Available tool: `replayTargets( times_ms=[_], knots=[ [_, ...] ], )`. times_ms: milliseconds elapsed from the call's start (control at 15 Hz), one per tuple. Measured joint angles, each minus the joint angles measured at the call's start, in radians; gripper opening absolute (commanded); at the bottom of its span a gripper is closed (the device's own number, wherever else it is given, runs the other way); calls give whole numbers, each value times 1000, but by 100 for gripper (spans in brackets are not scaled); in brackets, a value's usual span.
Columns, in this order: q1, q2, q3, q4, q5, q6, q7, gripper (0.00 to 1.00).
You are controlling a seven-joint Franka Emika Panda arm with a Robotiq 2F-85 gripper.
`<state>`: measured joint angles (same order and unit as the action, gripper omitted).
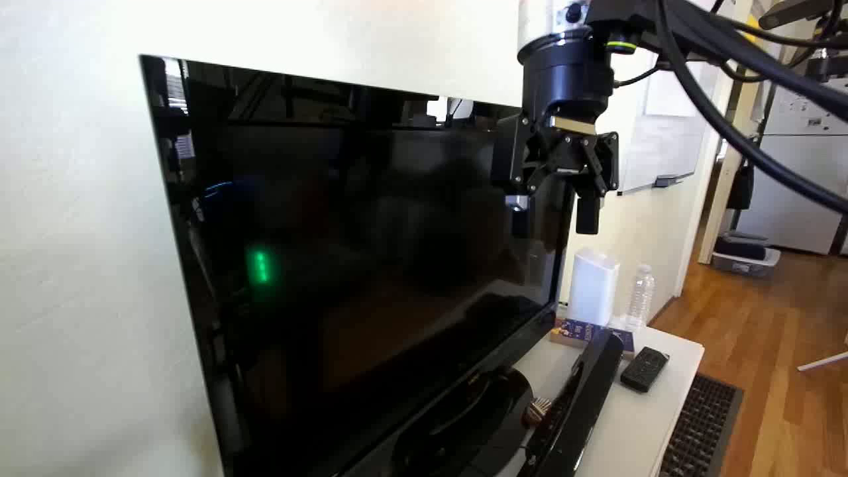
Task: Press a button on the black speaker
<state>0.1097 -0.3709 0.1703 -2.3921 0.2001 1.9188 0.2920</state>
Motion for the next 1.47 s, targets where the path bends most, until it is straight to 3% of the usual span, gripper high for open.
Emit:
replayTargets(
  times_ms=[733,1067,1200,1467],
  knots=[
    [0,2,0,-1,-7,0,-4,100],
    [-9,91,-30,-1,-58,18,-134,100],
    [-19,153,-47,-1,-105,58,-204,100],
    [-44,274,-89,-18,-161,245,-273,100]
  ],
)
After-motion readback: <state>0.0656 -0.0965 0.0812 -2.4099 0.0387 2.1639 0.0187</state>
